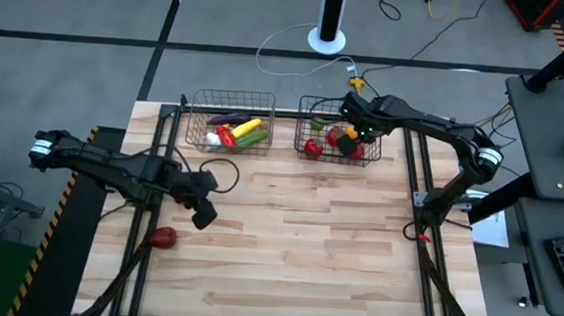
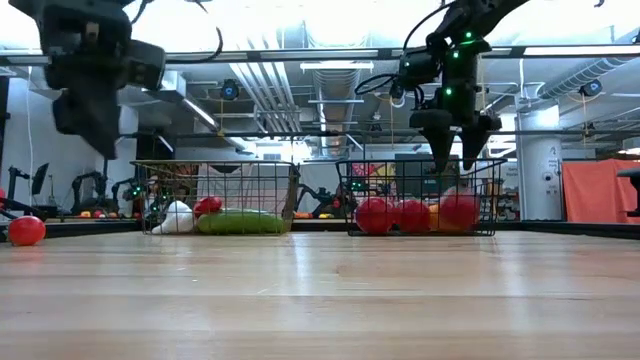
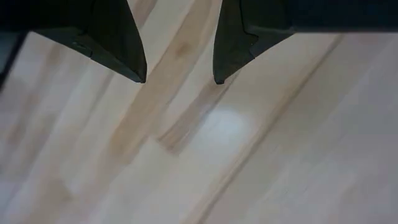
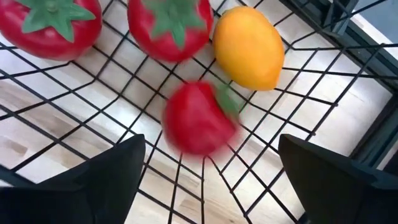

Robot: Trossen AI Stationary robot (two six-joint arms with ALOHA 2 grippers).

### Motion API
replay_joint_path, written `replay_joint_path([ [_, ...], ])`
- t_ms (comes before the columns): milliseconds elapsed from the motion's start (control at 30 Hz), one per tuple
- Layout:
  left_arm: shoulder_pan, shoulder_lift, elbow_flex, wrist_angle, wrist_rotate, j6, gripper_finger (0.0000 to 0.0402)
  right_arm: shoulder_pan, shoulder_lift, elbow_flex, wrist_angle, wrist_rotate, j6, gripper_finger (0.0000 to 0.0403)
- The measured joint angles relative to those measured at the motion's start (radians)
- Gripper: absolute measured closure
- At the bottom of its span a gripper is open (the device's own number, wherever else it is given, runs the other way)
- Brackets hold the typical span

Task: Sort produce into baskets
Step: Put the small red tomato into the left wire basket

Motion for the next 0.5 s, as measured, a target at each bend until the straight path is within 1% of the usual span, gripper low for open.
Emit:
replay_joint_path([
  [167,0.0,0.0,0.0,-0.086,-0.006,-0.047,0.0233,-0.004,0.005,0.0,0.0,0.001,0.0,0.0038],
  [300,0.0,0.016,0.0,-0.156,-0.051,-0.105,0.0233,-0.003,-0.019,0.0,0.022,0.007,0.002,0.0039],
  [433,0.0,0.051,0.0,-0.205,-0.102,-0.153,0.0233,0.012,-0.057,0.0,0.082,0.008,0.002,0.0039],
  [500,0.0,0.074,0.0,-0.223,-0.11,-0.169,0.0233,0.028,-0.073,0.0,0.117,0.007,0.002,0.0039],
])
